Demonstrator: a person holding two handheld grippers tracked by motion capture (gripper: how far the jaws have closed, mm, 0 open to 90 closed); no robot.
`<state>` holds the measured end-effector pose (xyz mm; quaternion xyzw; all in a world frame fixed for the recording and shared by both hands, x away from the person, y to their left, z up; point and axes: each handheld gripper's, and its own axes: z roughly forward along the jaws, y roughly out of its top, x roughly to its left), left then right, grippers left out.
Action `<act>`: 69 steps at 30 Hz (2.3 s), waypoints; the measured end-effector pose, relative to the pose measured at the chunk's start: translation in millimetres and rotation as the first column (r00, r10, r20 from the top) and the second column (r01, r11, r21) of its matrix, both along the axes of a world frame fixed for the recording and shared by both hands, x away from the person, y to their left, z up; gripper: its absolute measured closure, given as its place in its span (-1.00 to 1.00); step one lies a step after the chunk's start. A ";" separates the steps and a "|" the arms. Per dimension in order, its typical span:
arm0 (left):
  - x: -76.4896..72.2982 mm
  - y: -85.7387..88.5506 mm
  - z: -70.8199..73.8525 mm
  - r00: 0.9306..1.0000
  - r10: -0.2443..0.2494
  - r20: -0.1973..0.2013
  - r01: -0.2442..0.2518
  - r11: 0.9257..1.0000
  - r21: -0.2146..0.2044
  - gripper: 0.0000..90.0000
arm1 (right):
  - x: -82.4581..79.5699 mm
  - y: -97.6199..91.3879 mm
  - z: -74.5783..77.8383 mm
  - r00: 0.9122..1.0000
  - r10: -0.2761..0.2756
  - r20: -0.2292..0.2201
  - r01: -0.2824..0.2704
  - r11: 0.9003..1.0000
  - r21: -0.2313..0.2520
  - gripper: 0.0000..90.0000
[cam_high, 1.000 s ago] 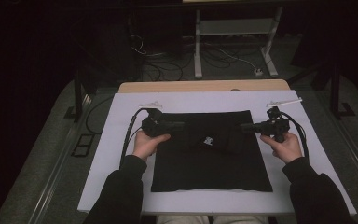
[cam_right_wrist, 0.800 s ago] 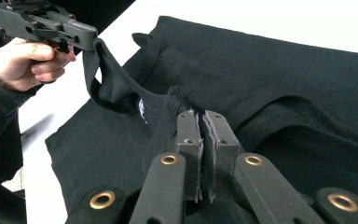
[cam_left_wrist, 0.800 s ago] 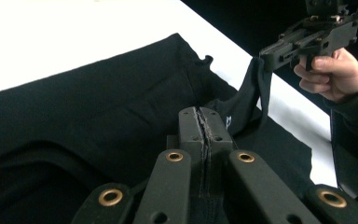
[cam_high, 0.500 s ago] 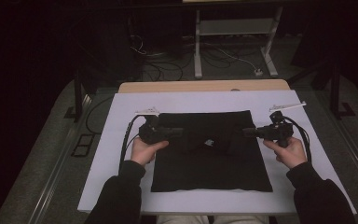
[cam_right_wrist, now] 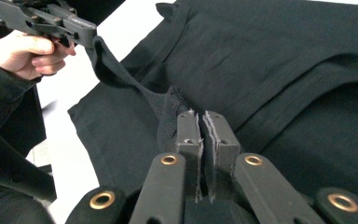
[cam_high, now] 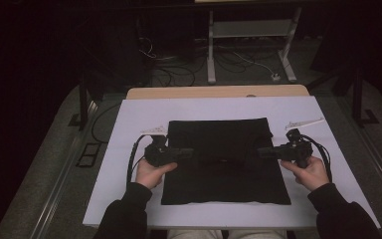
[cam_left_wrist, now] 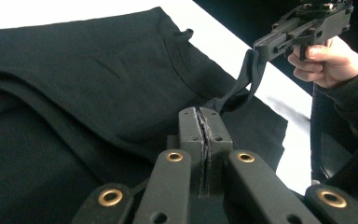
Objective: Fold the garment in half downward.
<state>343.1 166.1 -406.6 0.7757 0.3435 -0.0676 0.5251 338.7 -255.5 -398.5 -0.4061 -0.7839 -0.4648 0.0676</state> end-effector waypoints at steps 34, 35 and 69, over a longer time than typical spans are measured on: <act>-49.1 -8.1 -17.0 0.977 -0.148 -0.156 0.175 0.968 0.181 0.96 | -61.7 10.7 -30.1 0.974 0.164 -0.157 -0.175 0.983 -0.060 0.86; -50.4 -8.6 -17.4 0.976 -0.152 -0.158 0.180 0.967 0.182 0.96 | -63.2 11.2 -31.1 0.972 0.171 -0.161 -0.183 0.981 -0.062 0.86; -69.7 -19.5 -25.1 0.928 -0.310 -0.207 0.361 0.883 0.300 0.97 | -77.9 14.8 -39.9 0.944 0.226 -0.241 -0.254 0.963 -0.093 0.82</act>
